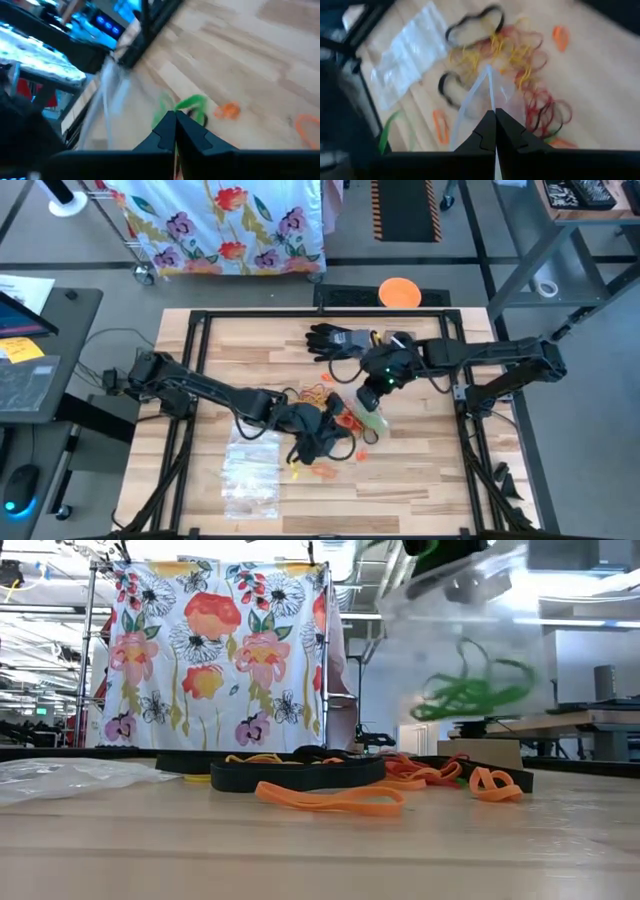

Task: Sort rubber bands
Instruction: Put the green rubber band into the transparent zip bag

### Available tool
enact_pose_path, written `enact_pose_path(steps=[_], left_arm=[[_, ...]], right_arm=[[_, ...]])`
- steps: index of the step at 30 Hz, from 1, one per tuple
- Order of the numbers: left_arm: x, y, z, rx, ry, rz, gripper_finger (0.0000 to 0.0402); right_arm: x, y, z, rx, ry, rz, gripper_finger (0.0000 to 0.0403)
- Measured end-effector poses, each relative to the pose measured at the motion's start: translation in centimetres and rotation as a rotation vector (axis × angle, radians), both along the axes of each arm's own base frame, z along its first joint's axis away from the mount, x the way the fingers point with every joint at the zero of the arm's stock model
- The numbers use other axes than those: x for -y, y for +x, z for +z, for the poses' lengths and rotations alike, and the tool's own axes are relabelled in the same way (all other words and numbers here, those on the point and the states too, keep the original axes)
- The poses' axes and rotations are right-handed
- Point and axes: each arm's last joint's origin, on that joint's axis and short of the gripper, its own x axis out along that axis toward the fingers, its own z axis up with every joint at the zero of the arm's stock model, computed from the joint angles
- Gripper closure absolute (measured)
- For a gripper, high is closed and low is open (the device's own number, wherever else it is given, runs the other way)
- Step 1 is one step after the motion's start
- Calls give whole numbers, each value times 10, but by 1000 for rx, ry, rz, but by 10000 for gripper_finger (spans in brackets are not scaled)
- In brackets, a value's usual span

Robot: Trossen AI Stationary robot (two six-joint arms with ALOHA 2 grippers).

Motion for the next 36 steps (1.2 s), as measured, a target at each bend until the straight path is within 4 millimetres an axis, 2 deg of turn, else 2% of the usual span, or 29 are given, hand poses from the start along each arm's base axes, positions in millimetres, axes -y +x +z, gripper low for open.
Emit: enact_pose_path(steps=[6,11,21,27,36], left_arm=[[-4,-7,17,57,36,-22,401],[-17,-5,30,138,-48,51,401],[-50,2,25,104,-152,122,401],[-55,3,25,92,-200,102,401],[-57,10,12,55,-197,108,401]], right_arm=[[-11,0,0,5,-13,67,403],[-14,0,1,15,-24,88,403],[-15,5,5,87,-32,149,403],[-13,8,8,127,-28,148,403],[-9,12,13,190,3,138,403]])
